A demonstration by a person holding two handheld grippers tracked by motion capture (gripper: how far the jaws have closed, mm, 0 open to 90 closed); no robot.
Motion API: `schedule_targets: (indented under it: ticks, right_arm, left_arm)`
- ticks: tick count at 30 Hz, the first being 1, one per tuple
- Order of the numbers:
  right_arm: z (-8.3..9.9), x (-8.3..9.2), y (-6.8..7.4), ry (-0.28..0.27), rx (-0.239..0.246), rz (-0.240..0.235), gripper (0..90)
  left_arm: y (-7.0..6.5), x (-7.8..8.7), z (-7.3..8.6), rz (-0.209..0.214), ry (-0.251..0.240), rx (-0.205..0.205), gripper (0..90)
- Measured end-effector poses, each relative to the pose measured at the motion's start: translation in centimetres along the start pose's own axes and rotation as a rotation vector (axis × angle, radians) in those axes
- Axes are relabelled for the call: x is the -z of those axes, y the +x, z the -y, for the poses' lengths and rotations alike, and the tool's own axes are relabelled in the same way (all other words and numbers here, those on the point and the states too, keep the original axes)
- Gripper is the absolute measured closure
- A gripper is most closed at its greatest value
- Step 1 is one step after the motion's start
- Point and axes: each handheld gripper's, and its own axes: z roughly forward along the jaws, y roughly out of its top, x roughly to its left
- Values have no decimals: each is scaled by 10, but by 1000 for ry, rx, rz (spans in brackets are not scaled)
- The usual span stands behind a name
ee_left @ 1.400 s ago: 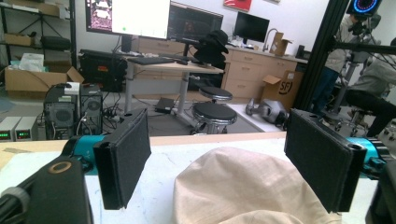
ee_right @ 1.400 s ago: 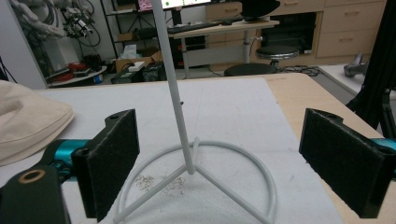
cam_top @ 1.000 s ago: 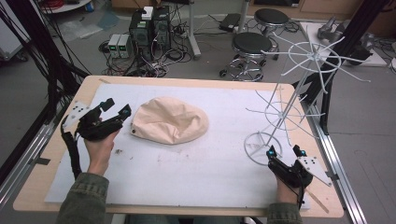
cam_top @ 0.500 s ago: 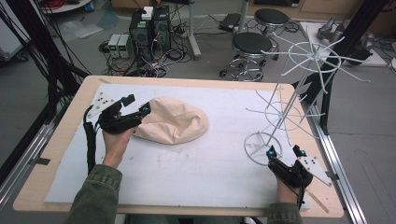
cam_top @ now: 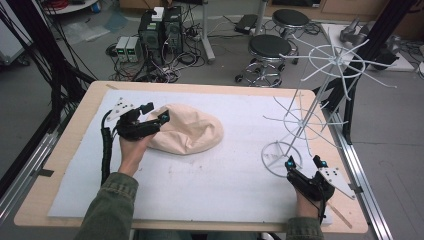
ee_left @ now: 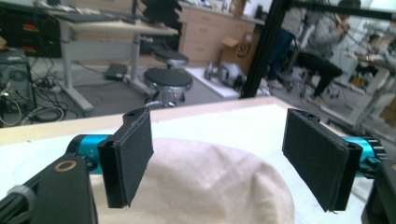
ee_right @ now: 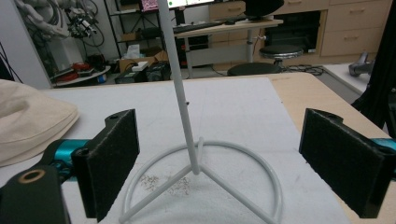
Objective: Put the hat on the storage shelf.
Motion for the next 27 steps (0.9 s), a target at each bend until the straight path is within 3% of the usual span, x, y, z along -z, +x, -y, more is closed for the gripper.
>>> schedule_targets:
  ticks: [7, 13, 19, 27]
  right_arm:
    - [0, 0, 0, 1, -2, 0, 112]
    - [0, 0, 0, 0, 2, 0, 112]
    - [0, 1, -1, -2, -1, 3, 112]
    - [0, 1, -1, 3, -5, -6, 112]
  left_arm:
    - [-11, -20, 6, 64, 73, -18, 247]
    - [-21, -38, 14, 86, 135, -49, 252]
    - [-32, -57, 28, 135, 204, -46, 252]
    - [-42, -71, 42, 181, 287, -59, 252]
